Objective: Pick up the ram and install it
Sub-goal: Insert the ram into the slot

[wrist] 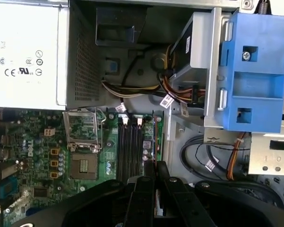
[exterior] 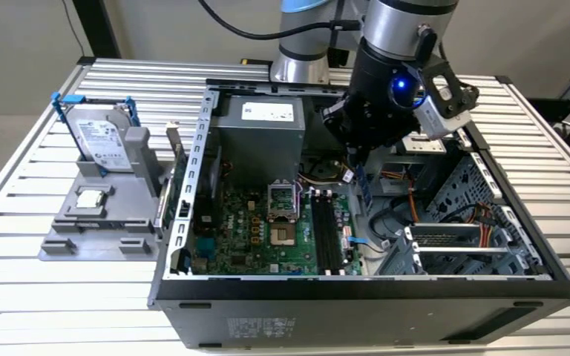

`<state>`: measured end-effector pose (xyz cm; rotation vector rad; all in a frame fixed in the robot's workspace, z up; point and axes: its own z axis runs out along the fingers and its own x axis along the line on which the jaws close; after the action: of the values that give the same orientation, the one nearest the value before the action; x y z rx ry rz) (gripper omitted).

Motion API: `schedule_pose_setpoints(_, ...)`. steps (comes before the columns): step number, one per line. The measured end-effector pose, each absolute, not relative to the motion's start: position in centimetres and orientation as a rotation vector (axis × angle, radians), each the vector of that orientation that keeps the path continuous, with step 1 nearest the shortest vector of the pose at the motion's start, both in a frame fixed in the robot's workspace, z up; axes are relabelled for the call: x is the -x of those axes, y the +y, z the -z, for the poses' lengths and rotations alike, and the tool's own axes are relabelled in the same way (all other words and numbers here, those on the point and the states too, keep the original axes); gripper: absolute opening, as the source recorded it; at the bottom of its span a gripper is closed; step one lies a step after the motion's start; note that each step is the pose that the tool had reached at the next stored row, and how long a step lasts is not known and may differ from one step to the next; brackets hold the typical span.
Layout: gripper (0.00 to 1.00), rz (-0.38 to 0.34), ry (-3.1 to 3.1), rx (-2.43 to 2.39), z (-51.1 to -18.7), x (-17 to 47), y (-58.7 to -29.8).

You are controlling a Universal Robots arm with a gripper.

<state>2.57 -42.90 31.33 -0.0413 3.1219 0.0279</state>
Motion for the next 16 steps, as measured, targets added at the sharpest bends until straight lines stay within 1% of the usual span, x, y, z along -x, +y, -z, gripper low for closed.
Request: schedule_pose_setpoints(16,0.0,-0.023,3.12,-0.089,-28.5,-2.1,-43.0)
